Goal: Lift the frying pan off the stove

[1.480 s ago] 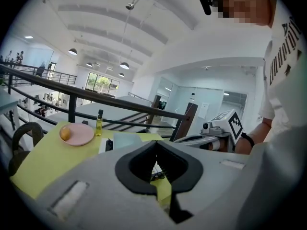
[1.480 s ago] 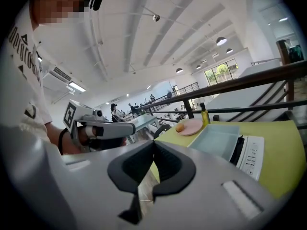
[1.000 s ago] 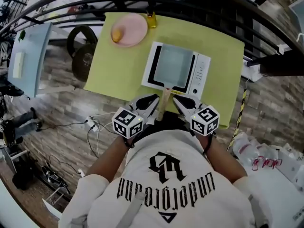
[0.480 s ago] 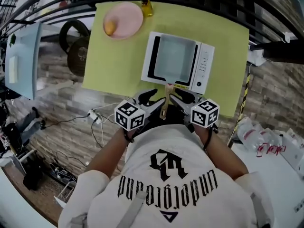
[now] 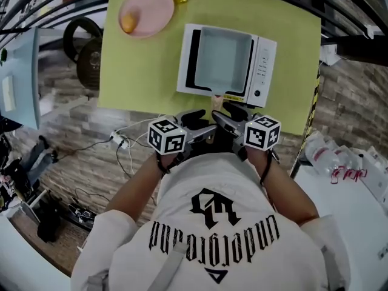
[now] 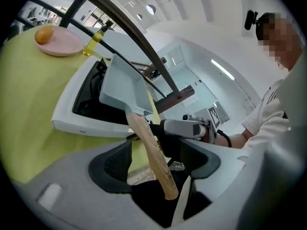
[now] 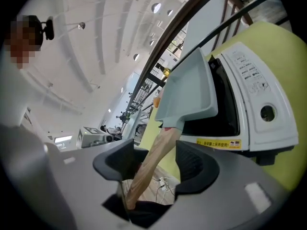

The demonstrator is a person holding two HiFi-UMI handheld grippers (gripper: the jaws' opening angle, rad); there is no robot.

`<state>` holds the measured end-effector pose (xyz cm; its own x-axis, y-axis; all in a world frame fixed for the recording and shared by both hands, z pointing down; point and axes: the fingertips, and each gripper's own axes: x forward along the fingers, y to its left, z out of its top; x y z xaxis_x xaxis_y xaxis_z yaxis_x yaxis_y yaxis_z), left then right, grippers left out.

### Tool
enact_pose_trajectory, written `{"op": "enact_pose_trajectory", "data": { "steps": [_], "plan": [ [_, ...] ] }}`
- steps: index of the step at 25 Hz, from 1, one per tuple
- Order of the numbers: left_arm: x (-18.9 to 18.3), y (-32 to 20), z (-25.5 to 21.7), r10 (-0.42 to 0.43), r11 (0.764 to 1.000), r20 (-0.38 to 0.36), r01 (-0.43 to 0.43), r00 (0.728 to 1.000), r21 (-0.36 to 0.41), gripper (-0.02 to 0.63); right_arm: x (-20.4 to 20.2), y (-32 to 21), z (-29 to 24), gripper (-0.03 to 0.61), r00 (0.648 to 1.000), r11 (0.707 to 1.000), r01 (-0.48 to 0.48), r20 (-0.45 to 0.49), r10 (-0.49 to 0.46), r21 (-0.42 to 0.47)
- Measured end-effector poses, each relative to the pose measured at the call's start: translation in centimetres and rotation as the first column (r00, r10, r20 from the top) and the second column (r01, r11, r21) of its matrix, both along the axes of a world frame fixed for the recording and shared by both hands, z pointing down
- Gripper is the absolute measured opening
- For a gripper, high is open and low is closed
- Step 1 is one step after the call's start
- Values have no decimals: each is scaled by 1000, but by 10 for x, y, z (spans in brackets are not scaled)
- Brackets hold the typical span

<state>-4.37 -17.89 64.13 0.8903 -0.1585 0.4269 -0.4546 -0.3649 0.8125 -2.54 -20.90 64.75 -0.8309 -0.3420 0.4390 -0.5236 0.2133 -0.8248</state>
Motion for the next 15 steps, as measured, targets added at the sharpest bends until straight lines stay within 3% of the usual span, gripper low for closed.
{"op": "enact_pose_trajectory", "data": {
  "steps": [8,15],
  "plan": [
    [16,24,14,50,989,-112,-64,992,-131,333,-15,2,15,264,993,997,-14,115,24,-80],
    [24,43,19,94,973,-177,-128,980,-192,314,-22,2,22,238,985,995,-2,171,18,-97]
  ]
}}
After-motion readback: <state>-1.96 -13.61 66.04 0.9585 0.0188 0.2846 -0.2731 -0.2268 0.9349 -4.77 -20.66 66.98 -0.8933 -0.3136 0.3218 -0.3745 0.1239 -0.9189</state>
